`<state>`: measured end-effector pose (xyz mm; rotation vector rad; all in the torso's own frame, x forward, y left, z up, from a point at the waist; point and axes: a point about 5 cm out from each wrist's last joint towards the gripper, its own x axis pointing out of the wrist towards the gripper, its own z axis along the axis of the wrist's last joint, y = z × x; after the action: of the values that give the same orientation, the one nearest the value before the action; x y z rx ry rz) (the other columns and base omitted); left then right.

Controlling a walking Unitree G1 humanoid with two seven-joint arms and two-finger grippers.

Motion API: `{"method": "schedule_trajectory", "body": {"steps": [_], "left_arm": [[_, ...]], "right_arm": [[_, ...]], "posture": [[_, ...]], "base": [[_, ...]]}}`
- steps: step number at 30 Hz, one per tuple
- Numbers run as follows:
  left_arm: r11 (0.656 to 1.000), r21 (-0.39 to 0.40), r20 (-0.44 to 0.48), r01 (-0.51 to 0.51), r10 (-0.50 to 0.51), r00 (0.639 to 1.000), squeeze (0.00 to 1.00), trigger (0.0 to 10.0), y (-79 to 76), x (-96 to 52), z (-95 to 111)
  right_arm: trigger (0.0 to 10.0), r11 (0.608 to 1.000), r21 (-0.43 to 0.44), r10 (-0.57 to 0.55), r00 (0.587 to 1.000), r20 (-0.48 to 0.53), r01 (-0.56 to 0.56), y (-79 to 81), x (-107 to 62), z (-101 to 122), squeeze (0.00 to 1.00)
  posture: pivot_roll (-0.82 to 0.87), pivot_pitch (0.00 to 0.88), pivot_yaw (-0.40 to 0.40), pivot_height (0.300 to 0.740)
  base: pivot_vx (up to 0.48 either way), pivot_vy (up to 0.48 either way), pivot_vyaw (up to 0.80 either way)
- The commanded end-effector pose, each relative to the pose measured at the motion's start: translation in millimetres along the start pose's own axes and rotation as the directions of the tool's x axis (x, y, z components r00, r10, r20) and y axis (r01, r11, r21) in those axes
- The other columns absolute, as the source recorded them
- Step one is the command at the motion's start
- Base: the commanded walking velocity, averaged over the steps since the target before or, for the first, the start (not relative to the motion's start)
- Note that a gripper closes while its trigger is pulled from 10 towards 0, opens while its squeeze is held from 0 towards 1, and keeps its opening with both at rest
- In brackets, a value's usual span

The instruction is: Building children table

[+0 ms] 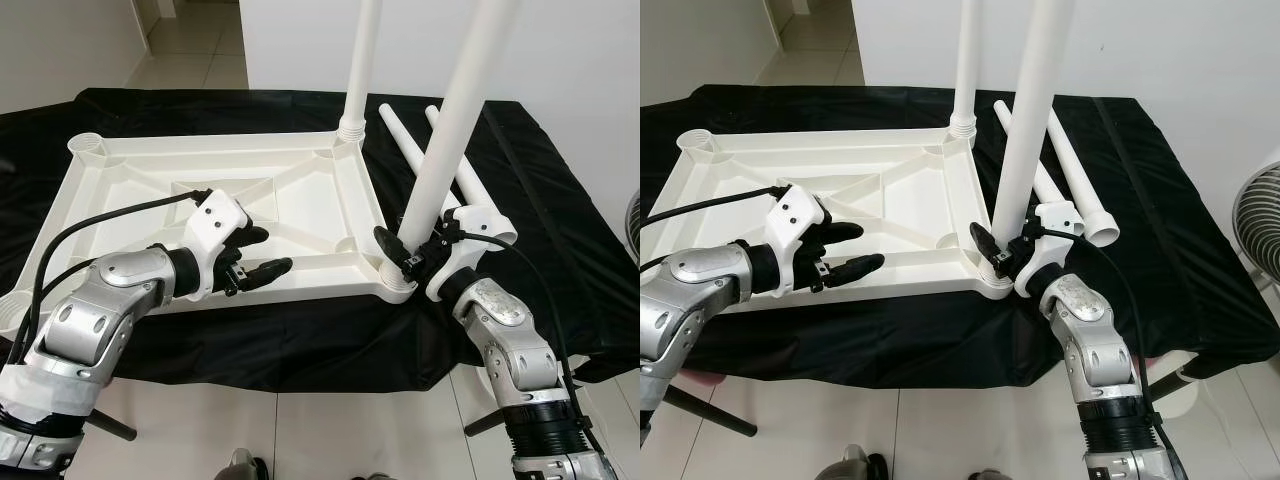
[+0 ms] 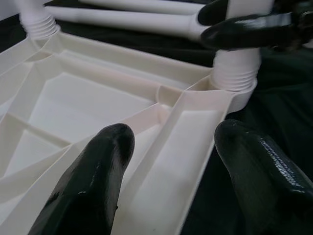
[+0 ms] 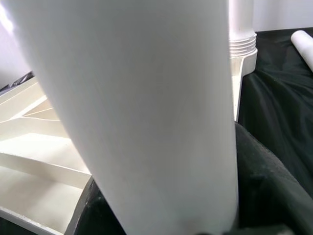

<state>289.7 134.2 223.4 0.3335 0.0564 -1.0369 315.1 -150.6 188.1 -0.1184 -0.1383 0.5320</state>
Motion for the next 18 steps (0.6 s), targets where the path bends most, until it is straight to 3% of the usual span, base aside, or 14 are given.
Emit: {"method": "schedule_trajectory", "body": {"steps": [1, 5, 8, 9, 13, 18], "left_arm": [[0.977, 0.018, 0.005, 0.212, -0.212, 0.977, 0.00, 10.0, -14.0, 1.1, 6.4], [0.973, 0.023, 0.010, 0.230, -0.230, 0.973, 0.00, 10.0, -15.7, 1.7, 8.6], [0.944, 0.121, -0.009, 0.308, -0.310, 0.951, 0.00, 10.0, -27.7, 3.3, 14.7], [0.944, 0.121, -0.009, 0.308, -0.310, 0.951, 0.00, 10.0, -27.7, 3.3, 14.7], [0.934, 0.159, -0.042, 0.318, -0.316, 0.948, 0.00, 10.0, -31.8, 7.2, 14.1], [0.937, 0.156, -0.040, 0.313, -0.311, 0.950, 0.00, 10.0, -32.1, 7.5, 14.9]], "right_arm": [[10.0, 1.000, 0.014, -0.010, 0.995, -0.096, 0.011, -4.6, -2.9, -19.8, 0.00], [10.0, 1.000, 0.001, -0.012, 0.995, -0.098, 0.012, -6.3, -2.5, -20.4, 0.00], [10.0, 1.000, 0.009, 0.001, 0.995, -0.098, 0.000, -4.7, -2.9, -23.4, 0.00], [10.0, 1.000, 0.009, 0.001, 0.995, -0.098, 0.000, -4.7, -2.9, -23.4, 0.00], [10.0, 0.990, 0.096, 0.106, 0.994, -0.028, -0.103, 6.5, -5.3, -18.0, 0.00], [10.0, 0.976, 0.128, 0.181, 0.983, -0.030, -0.175, 7.6, -9.0, -20.0, 0.00]], "posture": [[-0.02, 0.121, 0.024, 0.740], [-0.02, 0.121, 0.024, 0.740], [-0.01, 0.116, 0.026, 0.740], [-0.01, 0.116, 0.026, 0.740], [-0.01, 0.113, 0.029, 0.740], [-0.01, 0.112, 0.032, 0.740]], "base": [[0.000, 0.000, 0.00], [0.000, 0.000, 0.00], [0.000, 0.000, 0.00], [0.000, 0.000, 0.00], [0.000, 0.000, 0.00], [0.000, 0.000, 0.00]]}}
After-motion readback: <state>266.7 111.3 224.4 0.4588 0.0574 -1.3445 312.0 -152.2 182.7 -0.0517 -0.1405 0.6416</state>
